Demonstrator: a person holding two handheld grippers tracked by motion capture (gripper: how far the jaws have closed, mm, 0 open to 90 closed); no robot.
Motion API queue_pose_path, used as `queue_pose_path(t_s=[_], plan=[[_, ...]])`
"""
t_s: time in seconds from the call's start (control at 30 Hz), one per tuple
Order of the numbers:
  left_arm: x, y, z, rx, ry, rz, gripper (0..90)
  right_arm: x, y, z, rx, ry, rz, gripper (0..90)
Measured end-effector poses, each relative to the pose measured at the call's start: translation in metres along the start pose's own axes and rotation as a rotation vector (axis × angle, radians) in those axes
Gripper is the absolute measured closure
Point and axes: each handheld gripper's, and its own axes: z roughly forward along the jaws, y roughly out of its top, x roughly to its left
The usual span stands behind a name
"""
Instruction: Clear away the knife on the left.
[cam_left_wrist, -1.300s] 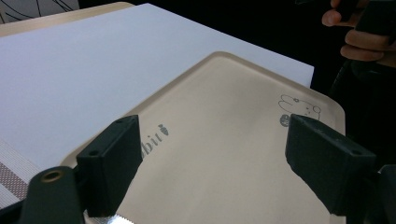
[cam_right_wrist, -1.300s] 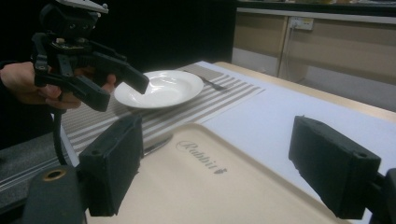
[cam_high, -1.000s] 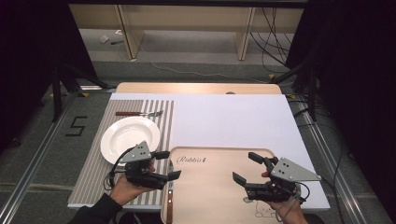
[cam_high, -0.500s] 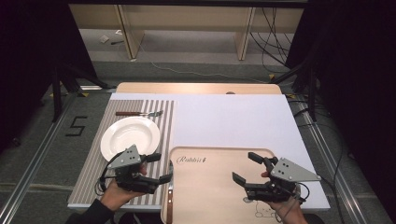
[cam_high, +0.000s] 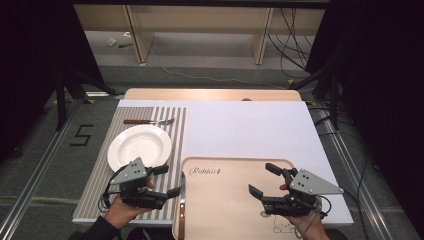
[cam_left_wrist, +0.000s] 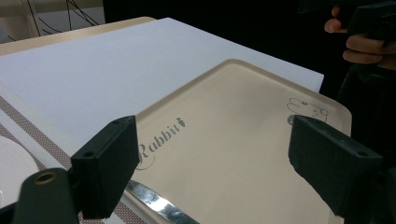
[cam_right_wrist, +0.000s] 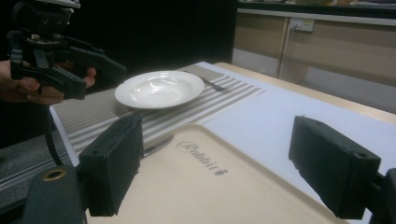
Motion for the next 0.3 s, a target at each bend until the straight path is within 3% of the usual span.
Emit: queue_pose_path(t_s=[0.3], plan=[[-0.0012,-0.0004,0.0040,0.014,-0.013,0.009,16.1,-0.0002,-0.0002,0.0001,-0.001,0.002,0.000,19.0]])
